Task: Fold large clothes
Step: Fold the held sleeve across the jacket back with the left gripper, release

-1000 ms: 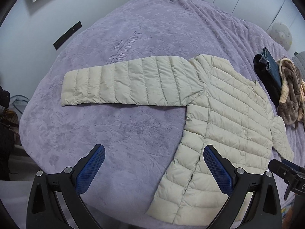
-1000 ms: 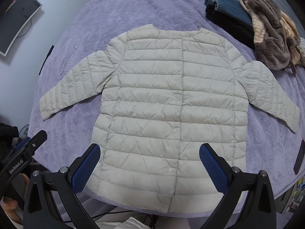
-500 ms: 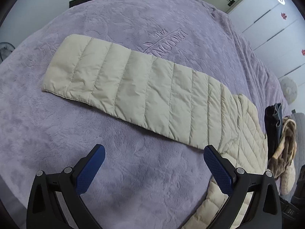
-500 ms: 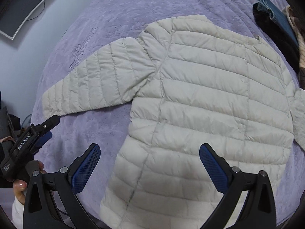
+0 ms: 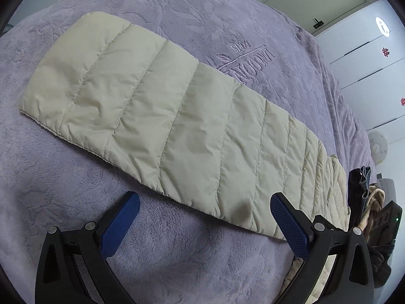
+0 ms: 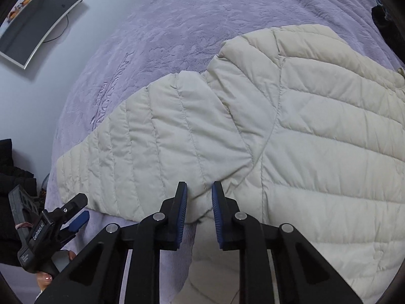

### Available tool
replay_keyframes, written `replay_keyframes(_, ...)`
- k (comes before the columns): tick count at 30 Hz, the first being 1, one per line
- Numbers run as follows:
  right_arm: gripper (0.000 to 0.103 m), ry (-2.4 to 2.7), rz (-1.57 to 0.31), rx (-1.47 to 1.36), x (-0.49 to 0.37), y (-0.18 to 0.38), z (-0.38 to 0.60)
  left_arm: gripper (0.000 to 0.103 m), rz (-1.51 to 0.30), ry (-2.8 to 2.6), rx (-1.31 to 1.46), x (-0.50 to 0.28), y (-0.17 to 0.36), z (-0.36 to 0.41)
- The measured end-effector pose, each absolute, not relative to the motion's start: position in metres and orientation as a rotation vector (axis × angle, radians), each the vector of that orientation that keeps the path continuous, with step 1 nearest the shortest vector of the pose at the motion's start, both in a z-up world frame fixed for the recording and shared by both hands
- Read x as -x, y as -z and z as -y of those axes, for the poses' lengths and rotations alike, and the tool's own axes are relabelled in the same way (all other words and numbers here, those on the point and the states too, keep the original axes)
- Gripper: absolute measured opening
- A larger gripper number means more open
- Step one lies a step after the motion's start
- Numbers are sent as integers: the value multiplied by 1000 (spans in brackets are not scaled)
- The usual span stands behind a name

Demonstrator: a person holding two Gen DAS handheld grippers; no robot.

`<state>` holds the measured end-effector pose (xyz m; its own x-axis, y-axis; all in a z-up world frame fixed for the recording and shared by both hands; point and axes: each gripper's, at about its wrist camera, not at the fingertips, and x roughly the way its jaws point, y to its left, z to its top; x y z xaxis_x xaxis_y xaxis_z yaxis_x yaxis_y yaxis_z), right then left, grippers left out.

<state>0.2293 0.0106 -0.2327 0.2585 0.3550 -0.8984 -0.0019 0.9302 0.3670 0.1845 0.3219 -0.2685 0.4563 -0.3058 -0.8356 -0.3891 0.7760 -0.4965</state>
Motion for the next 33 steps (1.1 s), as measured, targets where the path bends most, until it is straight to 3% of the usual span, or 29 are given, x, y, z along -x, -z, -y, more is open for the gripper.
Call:
replay_keyframes(5,22,-231,-1336,-333,-235,262,-11,103,-1078,-114,720,-193,274,-325)
replay_keyframes(7,21,-228,-1337,-360,-237,269,-8,96,-1054,-146,717,-195,271,-326)
replay_keyframes(9,21,-227,-1338,-369,-240,271,-8,62,-1049,-174,702,-200,269,-328)
replay_keyframes(10,20,-228,-1338,-366,-241,272,-8,52,-1050,-175,703,-202,269,-331)
replay_keyframes(11,20,-229,-1338,-360,-243,272,-9,33,-1046,-163,715,-203,268,-333)
replay_keyframes(12,20,-231,-1338,-355,-244,273,-9,21,-1043,-139,736,-204,267,-335)
replay_keyframes(13,20,-232,-1338,-353,-243,275,-8,18,-1036,-121,751,-205,264,-337)
replay_keyframes(23,20,-240,-1314,-395,-224,283,3,16,-878,140,560,-221,168,-278)
replay_keyframes(33,20,-293,-1299,-577,-212,257,65,16,-826,413,343,-223,103,-142)
